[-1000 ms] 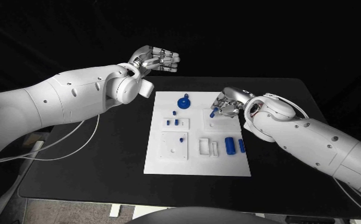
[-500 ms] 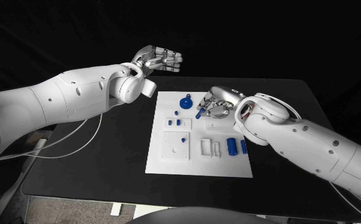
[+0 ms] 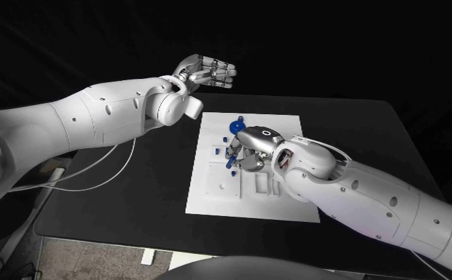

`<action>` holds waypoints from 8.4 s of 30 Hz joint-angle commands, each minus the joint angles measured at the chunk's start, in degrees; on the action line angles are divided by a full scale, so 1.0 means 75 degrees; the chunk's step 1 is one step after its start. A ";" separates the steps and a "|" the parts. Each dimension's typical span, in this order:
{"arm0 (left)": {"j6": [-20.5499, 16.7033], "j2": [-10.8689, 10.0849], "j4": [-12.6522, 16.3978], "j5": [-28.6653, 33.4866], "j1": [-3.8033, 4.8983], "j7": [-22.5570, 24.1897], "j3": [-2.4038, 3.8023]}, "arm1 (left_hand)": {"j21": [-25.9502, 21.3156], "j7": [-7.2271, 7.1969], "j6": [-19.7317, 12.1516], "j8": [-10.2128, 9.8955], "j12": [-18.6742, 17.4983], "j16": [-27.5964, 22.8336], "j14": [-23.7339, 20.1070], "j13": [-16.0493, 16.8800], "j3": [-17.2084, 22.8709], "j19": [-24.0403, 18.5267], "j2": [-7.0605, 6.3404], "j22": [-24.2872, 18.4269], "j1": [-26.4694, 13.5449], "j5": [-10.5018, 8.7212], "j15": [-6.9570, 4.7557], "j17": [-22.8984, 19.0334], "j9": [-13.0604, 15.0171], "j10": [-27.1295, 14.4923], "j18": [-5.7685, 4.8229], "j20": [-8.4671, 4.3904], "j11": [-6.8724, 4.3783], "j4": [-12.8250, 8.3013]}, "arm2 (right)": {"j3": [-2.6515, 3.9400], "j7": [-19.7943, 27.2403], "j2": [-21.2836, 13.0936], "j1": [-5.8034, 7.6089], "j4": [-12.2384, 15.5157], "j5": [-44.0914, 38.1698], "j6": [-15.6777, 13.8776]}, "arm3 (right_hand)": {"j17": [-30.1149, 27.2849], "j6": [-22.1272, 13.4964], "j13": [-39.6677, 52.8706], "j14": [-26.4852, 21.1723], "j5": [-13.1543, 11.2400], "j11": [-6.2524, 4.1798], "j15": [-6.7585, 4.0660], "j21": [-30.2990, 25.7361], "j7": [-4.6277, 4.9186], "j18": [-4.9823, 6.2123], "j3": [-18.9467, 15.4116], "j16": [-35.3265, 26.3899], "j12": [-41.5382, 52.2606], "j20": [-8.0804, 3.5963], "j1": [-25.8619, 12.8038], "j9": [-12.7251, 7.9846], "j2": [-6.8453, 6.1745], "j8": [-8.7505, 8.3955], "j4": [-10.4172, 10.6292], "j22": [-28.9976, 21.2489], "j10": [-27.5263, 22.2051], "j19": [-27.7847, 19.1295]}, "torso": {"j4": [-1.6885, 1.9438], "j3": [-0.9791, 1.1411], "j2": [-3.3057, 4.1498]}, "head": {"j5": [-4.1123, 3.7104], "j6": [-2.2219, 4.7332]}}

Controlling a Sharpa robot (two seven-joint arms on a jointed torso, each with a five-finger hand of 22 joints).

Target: Assemble the parts on the task board

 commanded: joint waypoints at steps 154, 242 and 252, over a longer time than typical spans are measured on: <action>0.0244 0.0227 -0.0248 0.0008 -0.0017 0.0070 0.0004 | 0.0010 0.0061 -0.0104 0.0016 0.0027 -0.0035 -0.0073 -0.0006 -0.0061 -0.0007 0.0111 -0.0013 -0.0006 -0.0038 -0.0001 -0.0010 0.0010 0.0005 0.0022 0.0011 0.0024 -0.0041 | -0.1056 -0.0121 0.0688 -0.0432 -0.0582 -0.1187 -0.1255 | -0.0235 -0.1728 -0.0022 -0.0008 0.0013 0.0392 0.0382 -0.0367 0.0133 0.0451 -0.1210 -0.0036 0.0025 0.0374 0.0363 -0.0054 -0.0576 0.0004 0.0006 -0.0254 -0.1894 0.0289 | -0.0024 0.0011 0.0000 | 0.0116 -0.0153; 0.0278 -0.0193 -0.0169 -0.0184 -0.0113 0.0317 -0.0008 | 0.0033 -0.0074 -0.0095 0.0008 -0.0024 -0.0037 0.0239 -0.0002 -0.0379 0.0010 -0.0103 -0.0003 -0.0265 -0.0064 -0.0128 0.0021 0.0005 0.0623 -0.0151 -0.0101 -0.0258 0.0177 | -0.0127 -0.4118 -0.2472 0.0314 0.0292 0.5526 0.2378 | 0.3099 -0.1591 0.9492 0.0055 0.1267 -0.0500 -0.0139 0.3551 0.0071 -0.0100 -0.4270 0.2403 0.8518 -0.0119 -0.1752 0.0386 0.0320 0.0021 0.2303 0.1188 0.0680 0.0370 | -0.0195 -0.0012 -0.0167 | -0.0301 -0.0080; 0.0300 -0.0199 -0.0159 -0.0192 -0.0114 0.0219 -0.0009 | 0.0033 -0.0052 -0.0087 0.0013 -0.0021 -0.0035 0.0235 -0.0001 -0.0377 0.0012 -0.0088 -0.0001 -0.0255 -0.0056 -0.0119 0.0021 0.0007 0.0636 -0.0140 -0.0095 -0.0253 0.0181 | -0.0208 -0.4122 -0.2248 0.0311 0.0167 0.5657 0.2528 | 0.3123 -0.1594 0.9511 0.0055 0.1116 -0.0498 -0.0137 0.3570 0.0073 -0.0106 -0.4205 0.2390 0.8507 -0.0119 -0.1837 0.0388 0.0336 0.0021 0.2225 0.1191 0.0682 0.0364 | -0.0193 -0.0014 -0.0163 | -0.0270 -0.0109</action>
